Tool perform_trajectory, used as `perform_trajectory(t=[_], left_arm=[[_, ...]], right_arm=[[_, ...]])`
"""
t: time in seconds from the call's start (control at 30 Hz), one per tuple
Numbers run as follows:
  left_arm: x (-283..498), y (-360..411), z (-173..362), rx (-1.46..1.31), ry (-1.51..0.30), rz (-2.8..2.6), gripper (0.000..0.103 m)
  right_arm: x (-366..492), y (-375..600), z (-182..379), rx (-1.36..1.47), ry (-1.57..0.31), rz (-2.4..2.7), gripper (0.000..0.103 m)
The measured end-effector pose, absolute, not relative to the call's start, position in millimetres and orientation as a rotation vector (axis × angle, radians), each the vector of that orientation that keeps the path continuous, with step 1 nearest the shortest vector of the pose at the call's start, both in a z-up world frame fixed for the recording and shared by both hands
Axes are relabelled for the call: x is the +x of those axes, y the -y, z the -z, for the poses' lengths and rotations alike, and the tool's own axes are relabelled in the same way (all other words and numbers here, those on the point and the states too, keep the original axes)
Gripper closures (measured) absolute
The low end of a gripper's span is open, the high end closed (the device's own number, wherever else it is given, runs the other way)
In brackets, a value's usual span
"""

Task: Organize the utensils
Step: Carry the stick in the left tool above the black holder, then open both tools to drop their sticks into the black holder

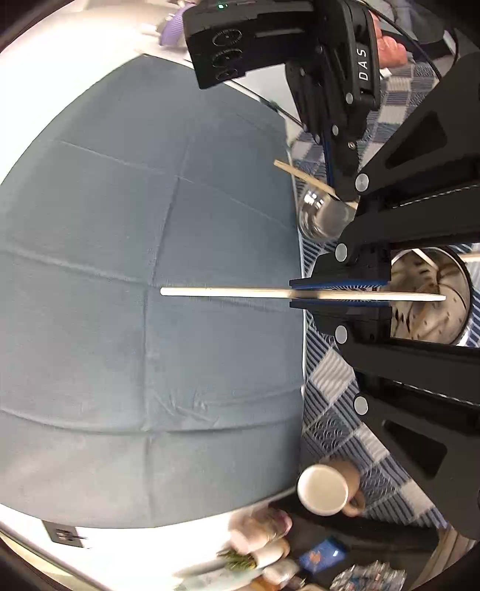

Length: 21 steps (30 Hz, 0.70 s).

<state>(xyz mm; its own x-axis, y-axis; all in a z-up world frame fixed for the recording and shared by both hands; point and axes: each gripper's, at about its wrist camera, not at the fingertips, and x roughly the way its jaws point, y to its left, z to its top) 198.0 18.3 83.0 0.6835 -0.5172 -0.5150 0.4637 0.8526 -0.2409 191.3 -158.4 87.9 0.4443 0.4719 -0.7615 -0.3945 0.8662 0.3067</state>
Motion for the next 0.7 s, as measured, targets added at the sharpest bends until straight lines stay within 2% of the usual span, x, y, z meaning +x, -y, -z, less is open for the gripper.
perform_trajectory(t=[0.23, 0.43, 0.5, 0.57, 0.6, 0.63, 0.67, 0.7], left_arm=[[200.7, -11.0, -32.4, -0.08, -0.663, 0.542, 0.098], [191.0, -19.3, -21.7, -0.084, -0.657, 0.575, 0.096], [188.0, -22.4, -24.1, -0.075, -0.642, 0.574, 0.084], [187.2, -27.1, -27.5, -0.077, -0.644, 0.557, 0.064], [186.0, -31.0, -30.1, -0.091, -0.636, 0.544, 0.057], [185.1, -33.7, -31.0, -0.102, -0.632, 0.533, 0.044], [183.5, -36.9, -32.9, -0.111, -0.631, 0.521, 0.038], [181.9, -40.4, -35.2, -0.115, -0.63, 0.512, 0.038]], right_arm=[[194.8, 163.0, -71.4, 0.101, -1.01, -0.525, 0.098], [193.8, 163.5, -64.0, 0.112, -1.018, -0.53, 0.095], [193.2, 162.1, -66.0, 0.11, -1.008, -0.534, 0.094], [193.0, 162.4, -68.9, 0.11, -0.998, -0.524, 0.089], [191.8, 164.0, -72.0, 0.114, -0.98, -0.514, 0.078], [191.0, 165.2, -74.7, 0.115, -0.966, -0.509, 0.065], [189.4, 166.3, -77.1, 0.114, -0.952, -0.508, 0.061], [187.4, 168.3, -80.7, 0.11, -0.934, -0.502, 0.061]])
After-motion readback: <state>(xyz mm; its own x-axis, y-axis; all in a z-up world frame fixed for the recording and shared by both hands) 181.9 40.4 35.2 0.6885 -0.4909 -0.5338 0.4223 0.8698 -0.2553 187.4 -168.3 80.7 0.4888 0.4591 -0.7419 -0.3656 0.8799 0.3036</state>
